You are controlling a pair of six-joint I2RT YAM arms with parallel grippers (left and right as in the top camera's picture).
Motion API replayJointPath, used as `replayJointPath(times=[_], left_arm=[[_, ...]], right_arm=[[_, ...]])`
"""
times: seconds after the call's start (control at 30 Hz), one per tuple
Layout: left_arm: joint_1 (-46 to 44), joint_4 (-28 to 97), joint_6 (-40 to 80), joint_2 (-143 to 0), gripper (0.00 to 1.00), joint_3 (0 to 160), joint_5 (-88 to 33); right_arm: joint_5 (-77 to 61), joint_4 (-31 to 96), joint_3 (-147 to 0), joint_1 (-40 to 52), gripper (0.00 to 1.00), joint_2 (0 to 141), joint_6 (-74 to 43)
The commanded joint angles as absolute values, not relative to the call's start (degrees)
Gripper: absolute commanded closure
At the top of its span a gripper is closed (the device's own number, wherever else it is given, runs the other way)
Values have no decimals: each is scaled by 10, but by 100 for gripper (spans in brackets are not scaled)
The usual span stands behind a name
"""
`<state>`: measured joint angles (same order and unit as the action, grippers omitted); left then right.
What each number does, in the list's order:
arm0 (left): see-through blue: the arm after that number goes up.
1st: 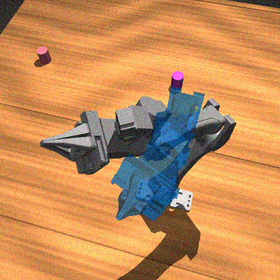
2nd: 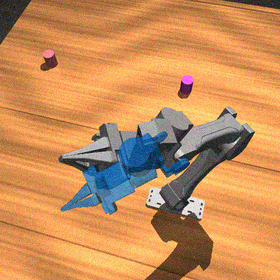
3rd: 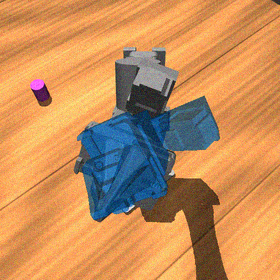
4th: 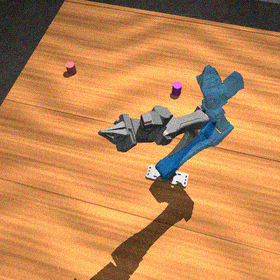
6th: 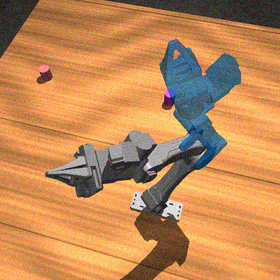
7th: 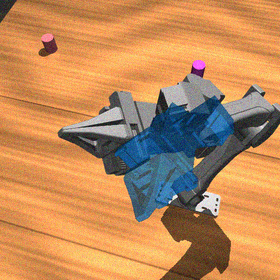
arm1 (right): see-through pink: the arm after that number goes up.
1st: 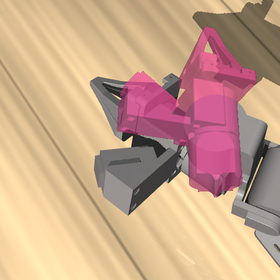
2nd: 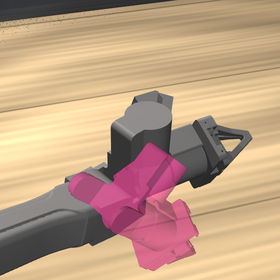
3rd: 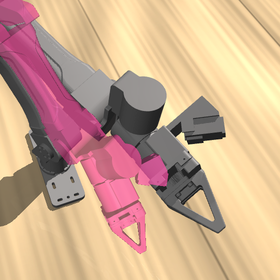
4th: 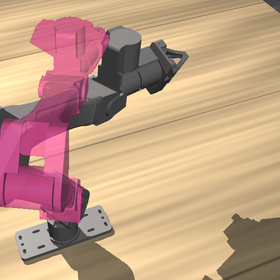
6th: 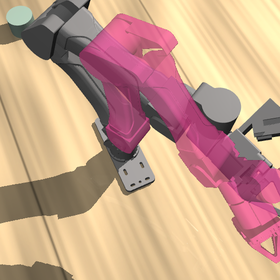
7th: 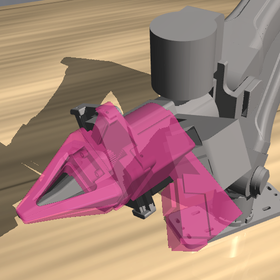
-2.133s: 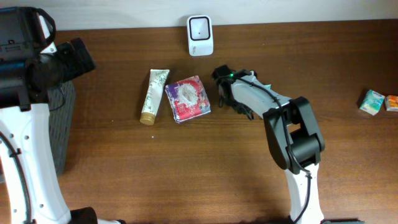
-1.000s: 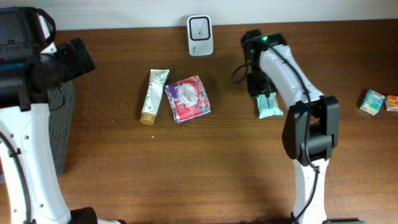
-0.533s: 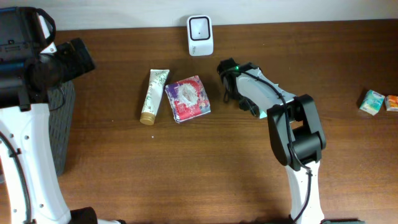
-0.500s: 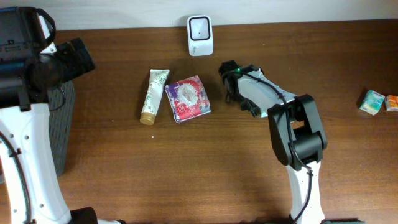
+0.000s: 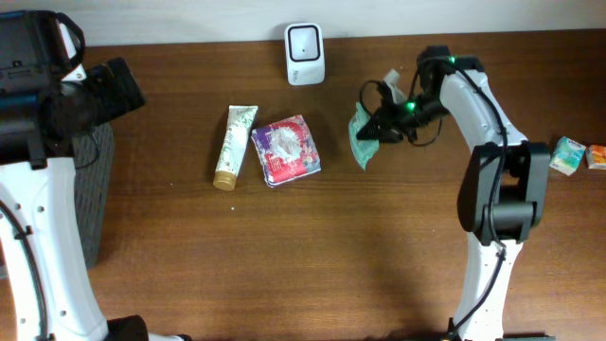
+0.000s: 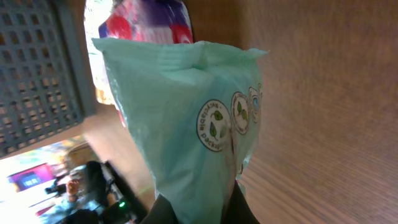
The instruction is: Scan the item barcode
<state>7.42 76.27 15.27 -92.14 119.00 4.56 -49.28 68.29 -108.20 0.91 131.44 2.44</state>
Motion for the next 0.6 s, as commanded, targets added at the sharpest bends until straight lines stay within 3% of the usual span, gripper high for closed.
replayJointPath(times=[0.0,0.03,0.07,0.1,0.2,0.23,0.3,0.4,0.57], left_arm=[[76,762,158,-917,1,1192,48],[76,762,158,-917,1,1192,48],[76,762,158,-917,1,1192,48],[76,762,158,-917,1,1192,48],[76,762,158,-917,1,1192,48],[76,762,158,-917,1,1192,48],[76,762,158,-917,1,1192,48],[76,762,158,-917,1,1192,48],[76,762,158,-917,1,1192,48]], right_arm=[[-535,648,-1000,-17,95,1317,35],[-508,630,-978,-25,90,1317,17],[-430,632,-970,-35,63,1317,-6],[-369,645,-974,-42,53,1315,-15],[-323,716,-1025,-53,43,1314,-13],[-322,764,-1067,-53,35,1314,8],[-323,822,-1104,-53,27,1314,11],[-330,799,-1059,-41,19,1315,0],[-350,668,-961,-17,19,1315,-84]])
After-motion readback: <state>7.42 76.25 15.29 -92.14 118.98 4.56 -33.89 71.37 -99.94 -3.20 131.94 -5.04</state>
